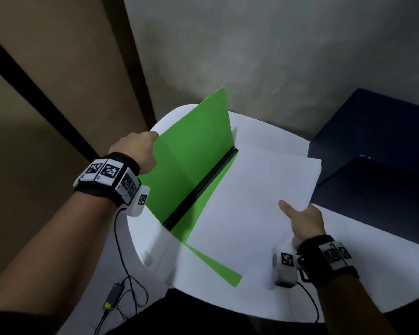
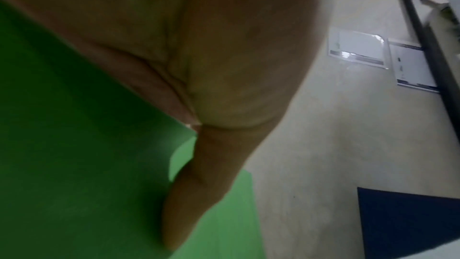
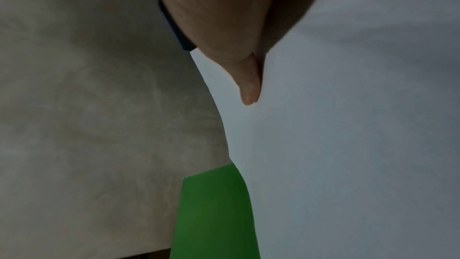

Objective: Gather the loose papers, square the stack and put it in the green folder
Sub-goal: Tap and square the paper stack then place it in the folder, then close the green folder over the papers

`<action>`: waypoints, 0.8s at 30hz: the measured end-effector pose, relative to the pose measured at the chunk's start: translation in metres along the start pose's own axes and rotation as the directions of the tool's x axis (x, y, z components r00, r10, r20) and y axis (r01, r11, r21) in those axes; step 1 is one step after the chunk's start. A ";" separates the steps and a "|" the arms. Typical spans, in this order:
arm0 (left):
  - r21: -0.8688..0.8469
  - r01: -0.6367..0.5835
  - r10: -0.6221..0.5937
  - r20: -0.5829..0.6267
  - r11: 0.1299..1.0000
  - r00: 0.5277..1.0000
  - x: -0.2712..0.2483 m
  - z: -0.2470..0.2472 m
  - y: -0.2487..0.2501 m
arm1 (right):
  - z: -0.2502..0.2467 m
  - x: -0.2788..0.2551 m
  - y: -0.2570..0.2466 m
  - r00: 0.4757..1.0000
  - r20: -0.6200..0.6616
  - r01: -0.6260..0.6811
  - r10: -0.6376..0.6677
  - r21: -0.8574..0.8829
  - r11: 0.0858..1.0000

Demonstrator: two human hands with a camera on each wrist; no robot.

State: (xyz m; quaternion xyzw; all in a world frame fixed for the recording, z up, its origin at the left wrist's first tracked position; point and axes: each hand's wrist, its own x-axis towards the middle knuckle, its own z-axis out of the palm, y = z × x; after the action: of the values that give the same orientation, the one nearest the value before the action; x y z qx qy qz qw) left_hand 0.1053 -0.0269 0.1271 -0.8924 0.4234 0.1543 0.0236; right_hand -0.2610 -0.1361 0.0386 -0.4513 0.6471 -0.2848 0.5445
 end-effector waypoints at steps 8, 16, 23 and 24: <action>-0.098 -0.069 0.069 -0.009 0.993 0.998 -0.020 0.006 0.008 | 0.038 0.040 0.053 0.941 -0.002 -0.330 0.339 -0.236 0.914; -0.139 -0.133 0.130 -0.033 0.981 0.991 -0.032 0.009 0.017 | 0.069 0.047 0.060 0.949 -0.100 -0.314 0.301 -0.179 0.932; -0.205 -0.156 0.156 -0.013 0.966 0.988 -0.040 0.008 0.026 | 0.092 0.047 0.049 0.932 -0.207 -0.338 0.297 -0.208 0.918; -0.215 -0.160 0.160 -0.017 0.964 0.987 -0.041 0.008 0.027 | 0.090 0.046 0.048 0.921 -0.220 -0.366 0.322 -0.200 0.909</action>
State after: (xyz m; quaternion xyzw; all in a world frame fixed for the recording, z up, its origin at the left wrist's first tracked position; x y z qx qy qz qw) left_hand 0.0582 -0.0118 0.1338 -0.8524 0.4750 0.2010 -0.0855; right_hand -0.1878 -0.1460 -0.0454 -0.3637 0.7930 -0.1447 0.4669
